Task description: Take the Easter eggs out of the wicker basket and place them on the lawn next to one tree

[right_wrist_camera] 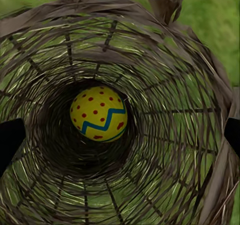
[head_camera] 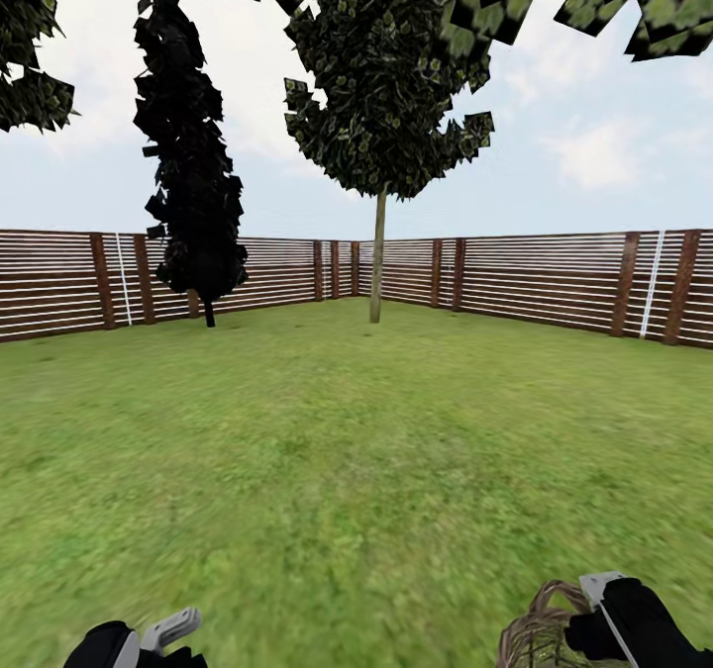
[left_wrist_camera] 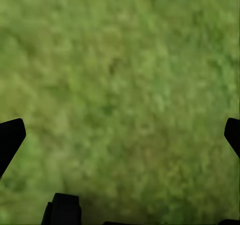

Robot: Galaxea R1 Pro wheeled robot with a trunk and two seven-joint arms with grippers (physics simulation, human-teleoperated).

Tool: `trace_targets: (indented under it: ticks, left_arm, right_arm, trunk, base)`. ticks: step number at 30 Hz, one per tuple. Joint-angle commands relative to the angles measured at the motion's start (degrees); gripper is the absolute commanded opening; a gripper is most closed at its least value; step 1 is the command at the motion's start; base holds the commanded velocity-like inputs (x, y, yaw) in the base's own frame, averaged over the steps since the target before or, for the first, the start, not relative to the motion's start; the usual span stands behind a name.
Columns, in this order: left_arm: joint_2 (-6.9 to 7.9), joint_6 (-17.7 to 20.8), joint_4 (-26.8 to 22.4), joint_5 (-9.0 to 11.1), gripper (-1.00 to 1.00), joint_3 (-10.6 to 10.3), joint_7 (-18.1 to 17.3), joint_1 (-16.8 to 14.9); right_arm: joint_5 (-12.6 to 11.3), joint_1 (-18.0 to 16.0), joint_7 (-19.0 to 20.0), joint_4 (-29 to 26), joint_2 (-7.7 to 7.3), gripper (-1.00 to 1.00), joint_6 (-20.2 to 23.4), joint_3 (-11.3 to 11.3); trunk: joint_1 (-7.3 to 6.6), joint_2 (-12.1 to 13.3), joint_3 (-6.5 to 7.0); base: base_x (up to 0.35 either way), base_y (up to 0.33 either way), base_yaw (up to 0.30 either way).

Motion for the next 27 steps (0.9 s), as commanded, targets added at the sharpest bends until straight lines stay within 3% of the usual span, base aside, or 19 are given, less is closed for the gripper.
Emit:
trace_targets:
  ticks: [1,27]
  left_arm:
    - [-0.01,0.3,0.0,-0.1,1.0,0.2,-0.3,0.0]
    - [0.33,0.3,0.0,0.0,1.0,0.3,-0.3,0.0]
  right_arm:
    - [0.6,0.0,0.6,-0.1,-0.01,1.0,0.2,-0.1]
    - [0.5,0.0,0.6,-0.1,0.15,1.0,0.2,0.0]
  trunk:
    - [0.25,-0.4,-0.26]
    - [5.52,-10.1,-4.57]
  base:
    - [0.274,0.0,0.0]
    - [0.017,0.0,0.0]
